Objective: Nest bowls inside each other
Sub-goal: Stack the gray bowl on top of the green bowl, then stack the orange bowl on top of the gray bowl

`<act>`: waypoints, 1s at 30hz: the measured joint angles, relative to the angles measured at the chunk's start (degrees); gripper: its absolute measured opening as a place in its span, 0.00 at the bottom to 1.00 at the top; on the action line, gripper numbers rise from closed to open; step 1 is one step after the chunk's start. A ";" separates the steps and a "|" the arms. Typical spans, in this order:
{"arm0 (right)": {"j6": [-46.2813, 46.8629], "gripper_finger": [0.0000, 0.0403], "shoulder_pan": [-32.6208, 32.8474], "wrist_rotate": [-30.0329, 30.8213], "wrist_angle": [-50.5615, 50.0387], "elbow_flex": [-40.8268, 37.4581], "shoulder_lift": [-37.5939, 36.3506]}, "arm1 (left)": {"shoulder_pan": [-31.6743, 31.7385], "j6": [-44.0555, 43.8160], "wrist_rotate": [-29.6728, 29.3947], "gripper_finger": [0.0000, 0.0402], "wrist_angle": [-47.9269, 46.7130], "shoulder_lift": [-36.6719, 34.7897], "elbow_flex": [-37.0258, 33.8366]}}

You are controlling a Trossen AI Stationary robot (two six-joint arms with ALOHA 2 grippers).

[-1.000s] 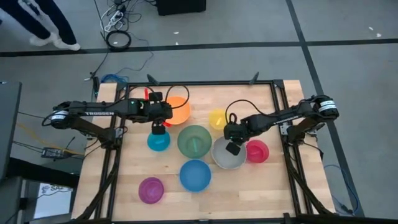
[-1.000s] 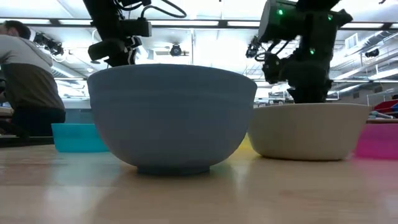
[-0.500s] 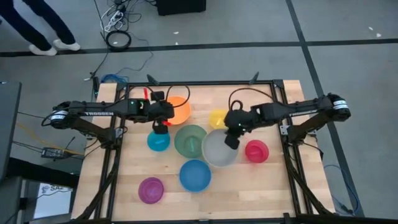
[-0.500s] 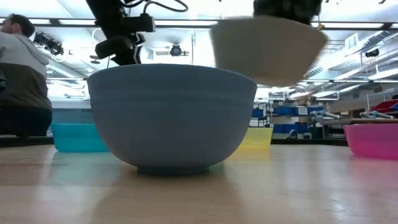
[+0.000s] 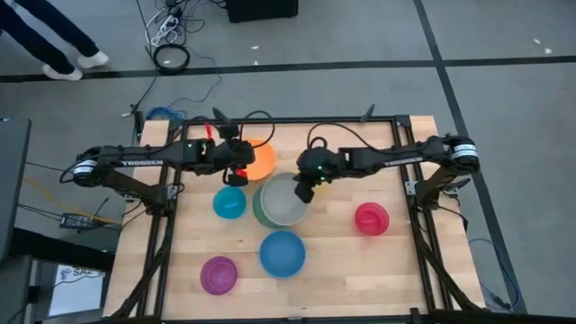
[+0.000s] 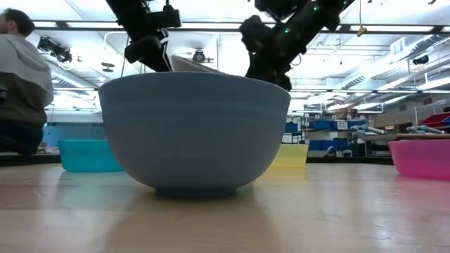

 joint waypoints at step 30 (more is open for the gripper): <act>-2.27 0.36 2.69 14.39 -9.61 0.00 -17.85 | 3.24 10.59 22.02 0.30 -3.30 0.02 -9.56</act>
